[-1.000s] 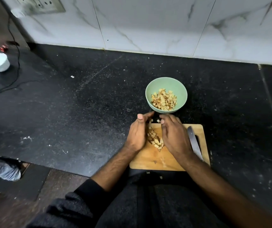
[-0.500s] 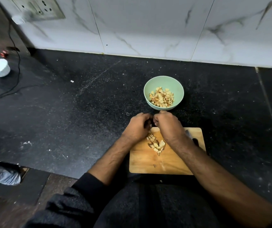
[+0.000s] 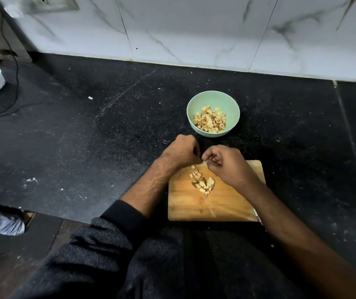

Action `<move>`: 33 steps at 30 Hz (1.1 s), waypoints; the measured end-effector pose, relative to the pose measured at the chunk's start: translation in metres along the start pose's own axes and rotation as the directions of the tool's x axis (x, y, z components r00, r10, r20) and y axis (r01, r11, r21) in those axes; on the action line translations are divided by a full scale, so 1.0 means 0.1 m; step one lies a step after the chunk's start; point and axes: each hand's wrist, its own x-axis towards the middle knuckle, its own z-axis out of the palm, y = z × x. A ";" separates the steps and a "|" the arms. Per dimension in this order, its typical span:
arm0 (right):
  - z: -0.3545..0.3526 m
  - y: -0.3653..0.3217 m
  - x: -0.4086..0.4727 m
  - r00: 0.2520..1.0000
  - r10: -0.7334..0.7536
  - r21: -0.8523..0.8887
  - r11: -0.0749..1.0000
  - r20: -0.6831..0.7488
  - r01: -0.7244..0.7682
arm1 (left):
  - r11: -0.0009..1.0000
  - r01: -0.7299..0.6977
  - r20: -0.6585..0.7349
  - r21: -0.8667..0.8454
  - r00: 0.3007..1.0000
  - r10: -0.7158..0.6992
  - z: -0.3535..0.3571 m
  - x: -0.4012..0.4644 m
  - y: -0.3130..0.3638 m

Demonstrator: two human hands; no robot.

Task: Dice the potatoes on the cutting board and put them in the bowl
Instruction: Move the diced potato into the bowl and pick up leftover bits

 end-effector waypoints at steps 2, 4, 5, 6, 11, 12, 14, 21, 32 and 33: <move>0.03 0.02 -0.14 0.998 0.019 -0.033 0.999 0.053 -0.017 | 0.999 -0.015 0.025 -0.035 1.000 0.015 -0.02 -0.01 -0.04; 0.04 -0.03 -0.29 0.998 -0.024 -0.132 0.991 0.055 0.031 | 0.997 -0.057 0.038 -0.045 0.998 0.059 -0.02 -0.02 -0.08; 0.04 -0.05 -0.34 0.998 -0.067 -0.149 0.986 0.021 0.069 | 0.994 -0.094 0.036 -0.052 0.995 0.096 -0.01 -0.04 -0.10; 0.03 -0.06 -0.39 0.995 -0.099 -0.127 0.987 -0.020 0.095 | 0.989 -0.134 0.034 -0.063 0.990 0.137 -0.01 -0.07 -0.12; 0.05 0.11 -0.49 0.970 -0.098 -0.017 0.995 -0.221 0.097 | 0.945 -0.258 -0.056 -0.202 0.966 0.252 0.04 -0.32 -0.26; 0.08 0.14 -0.51 0.970 -0.094 -0.043 0.995 -0.225 0.087 | 0.928 -0.277 -0.083 -0.248 0.961 0.265 0.07 -0.38 -0.29; 0.16 0.15 -0.58 0.981 -0.111 -0.110 0.990 -0.161 0.094 | 0.898 -0.295 -0.095 -0.325 0.955 0.280 0.13 -0.49 -0.33; 0.39 0.08 -0.59 0.978 -0.208 -0.020 0.978 0.032 0.209 | 0.744 -0.222 -0.189 -0.630 0.973 0.130 0.23 -0.66 -0.40; 0.43 0.11 -0.34 0.860 -0.418 -0.210 0.849 0.293 0.485 | 0.529 -0.151 -0.314 -0.835 0.921 -0.233 0.50 -0.81 -0.38; 0.43 0.12 -0.36 0.847 -0.437 -0.201 0.839 0.304 0.505 | 0.560 -0.155 -0.327 -0.814 0.919 -0.220 0.52 -0.83 -0.38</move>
